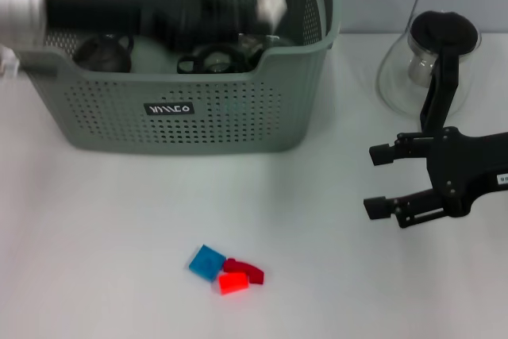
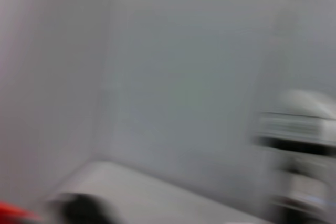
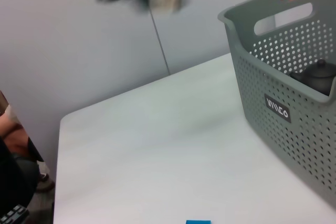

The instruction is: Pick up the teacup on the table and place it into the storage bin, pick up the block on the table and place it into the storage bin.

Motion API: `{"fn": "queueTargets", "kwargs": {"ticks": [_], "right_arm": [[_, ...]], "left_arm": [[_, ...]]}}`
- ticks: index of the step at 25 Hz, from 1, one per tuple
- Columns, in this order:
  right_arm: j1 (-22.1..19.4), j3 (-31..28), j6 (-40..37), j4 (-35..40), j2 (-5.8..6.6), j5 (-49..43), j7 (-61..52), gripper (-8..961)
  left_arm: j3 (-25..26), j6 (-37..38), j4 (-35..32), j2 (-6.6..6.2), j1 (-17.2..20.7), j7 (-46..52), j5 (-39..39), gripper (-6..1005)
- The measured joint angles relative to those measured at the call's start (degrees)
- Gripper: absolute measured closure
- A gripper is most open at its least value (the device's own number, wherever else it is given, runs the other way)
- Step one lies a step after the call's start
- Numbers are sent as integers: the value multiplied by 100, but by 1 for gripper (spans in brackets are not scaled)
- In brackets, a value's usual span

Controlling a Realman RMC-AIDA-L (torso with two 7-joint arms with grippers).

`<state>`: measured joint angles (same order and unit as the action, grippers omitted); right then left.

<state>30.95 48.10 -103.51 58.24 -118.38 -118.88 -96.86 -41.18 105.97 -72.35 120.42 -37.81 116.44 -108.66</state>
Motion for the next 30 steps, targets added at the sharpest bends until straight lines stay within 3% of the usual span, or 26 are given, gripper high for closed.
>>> {"fn": "queueTargets", "kwargs": {"ticks": [4, 7, 14, 17, 21, 24, 25, 27, 30], "right_arm": [[28, 4, -41, -4, 13, -4, -47, 6], [55, 27, -61, -6, 20, -6, -74, 6], [71, 39, -68, -6, 26, -11, -67, 6], [49, 31, -71, -11, 26, -13, -30, 6], [36, 15, -71, -17, 26, -14, -13, 6], [30, 7, -49, -17, 25, -14, -11, 6], [29, 4, -36, -21, 25, -13, -11, 6], [32, 0, -21, -72, 25, -13, -3, 6], [60, -2, 17, -208, 37, -12, 38, 7]], "left_arm": [[-343, -1915, 589, -402, -578, 579, -678, 802], [-486, -2758, 1232, -563, -995, 755, -1204, 795], [-609, -3517, 1277, -444, -1165, 819, -1683, 683], [-576, -3218, 920, -414, -1081, 932, -1545, 628], [-586, -1722, 134, -350, -758, 596, -841, 497], [-742, -227, -535, -203, -425, -111, -462, 357], [-839, 167, -816, -101, -259, -343, -473, 290], [-1144, 581, -1308, 54, 96, -642, -619, 156], [-1740, 502, -1710, 148, 549, -912, -1045, 130]]}}
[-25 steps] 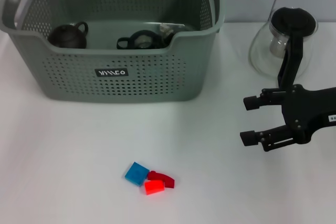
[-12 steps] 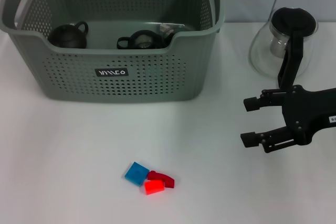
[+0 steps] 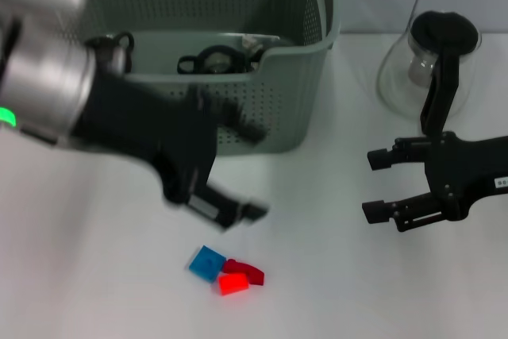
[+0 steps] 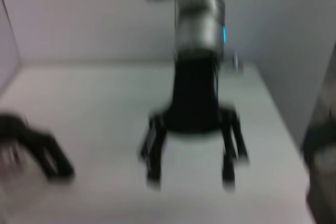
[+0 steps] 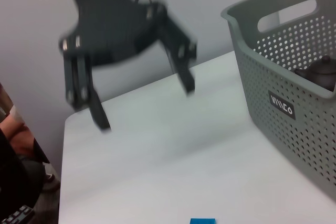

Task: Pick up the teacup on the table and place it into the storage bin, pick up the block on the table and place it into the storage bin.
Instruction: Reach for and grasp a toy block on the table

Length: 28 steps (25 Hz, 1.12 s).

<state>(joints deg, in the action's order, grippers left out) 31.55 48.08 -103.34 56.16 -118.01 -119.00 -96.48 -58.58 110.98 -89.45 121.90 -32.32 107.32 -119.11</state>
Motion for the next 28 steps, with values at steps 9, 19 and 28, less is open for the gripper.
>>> {"fn": "queueTargets", "kwargs": {"ticks": [9, 19, 28], "right_arm": [[9, 43, 95, -262, 5, 0, 28, 7], [-15, 61, 98, -351, -54, -92, 23, 7], [51, 141, 42, -404, -65, -343, 111, 6]], "left_arm": [[-1853, -1043, -172, 254, 448, -644, -2589, 113], [-3332, -1941, 538, 259, 196, -837, -3601, 112], [-3680, -2089, 1193, 254, -123, -812, -3685, 112]]}}
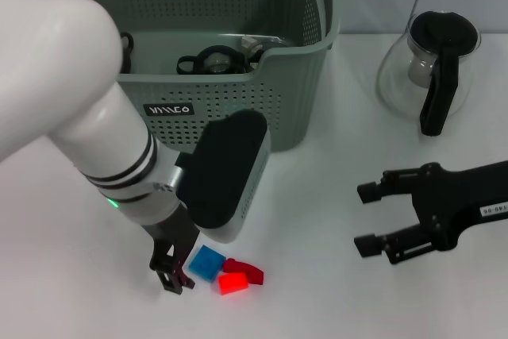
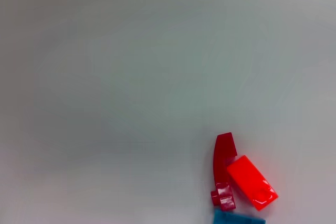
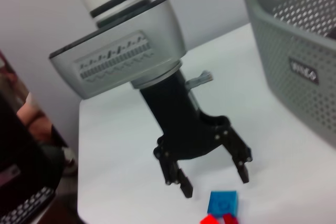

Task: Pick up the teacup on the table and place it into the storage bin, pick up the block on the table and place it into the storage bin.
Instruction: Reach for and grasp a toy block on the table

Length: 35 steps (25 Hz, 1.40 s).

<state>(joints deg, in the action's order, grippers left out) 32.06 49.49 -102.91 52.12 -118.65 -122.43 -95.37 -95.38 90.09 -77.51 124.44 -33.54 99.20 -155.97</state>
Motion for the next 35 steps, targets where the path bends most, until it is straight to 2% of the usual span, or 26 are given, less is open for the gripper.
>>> {"fn": "queueTargets", "kwargs": {"ticks": [6, 20, 26, 31, 34, 35], "right_arm": [[94, 211, 20, 0, -11, -417, -45, 6], [136, 205, 97, -7, -35, -501, -59, 6], [124, 182, 106, -25, -35, -502, -57, 6], [128, 193, 107, -72, -35, -501, -34, 7], [125, 192, 106, -72, -35, -501, -23, 7], [120, 190, 106, -72, -35, -501, -22, 7]], "left_arm": [[-158, -228, 424, 8, -146, 32, -1, 115], [-249, -363, 570, 19, -192, 63, 103, 131], [-321, -502, 742, 19, -241, 86, 158, 287], [-324, -564, 768, 19, -249, 89, 206, 373], [-324, -582, 796, 19, -249, 91, 207, 372], [-324, -583, 808, 19, -250, 91, 207, 402]]}}
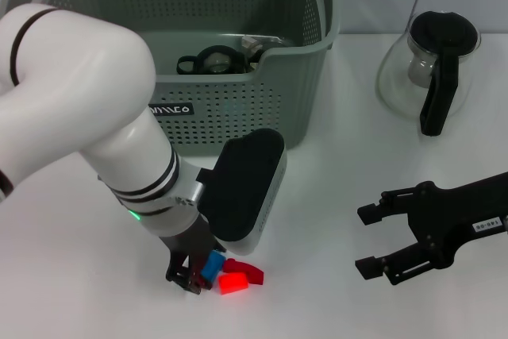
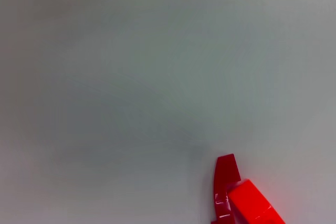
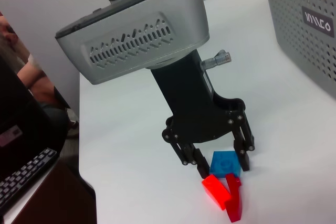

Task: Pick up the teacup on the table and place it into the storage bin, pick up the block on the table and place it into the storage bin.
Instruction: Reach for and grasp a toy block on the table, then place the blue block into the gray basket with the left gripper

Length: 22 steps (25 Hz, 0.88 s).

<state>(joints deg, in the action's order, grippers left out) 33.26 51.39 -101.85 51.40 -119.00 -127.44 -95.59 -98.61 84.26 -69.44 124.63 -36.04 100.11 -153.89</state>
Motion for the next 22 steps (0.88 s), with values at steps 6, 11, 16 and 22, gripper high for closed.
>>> {"fn": "queueTargets", "kwargs": {"ticks": [6, 11, 16, 22], "right_arm": [[-35, -16, -1, 0, 0, 0, 10, 6], [-55, -16, -1, 2, 0, 0, 12, 7], [-82, -18, -11, 3, 26, 2, 0, 9], [-140, -41, -46, 3, 48, 3, -36, 10]], "left_arm": [[11, 5, 29, 0, -8, 6, 0, 556], [126, 117, -118, -4, -11, 235, 1, 578], [1897, 1452, -968, -12, -31, 529, 1038, 600], [5773, 3101, -957, -227, -582, 1314, 4132, 573]]}}
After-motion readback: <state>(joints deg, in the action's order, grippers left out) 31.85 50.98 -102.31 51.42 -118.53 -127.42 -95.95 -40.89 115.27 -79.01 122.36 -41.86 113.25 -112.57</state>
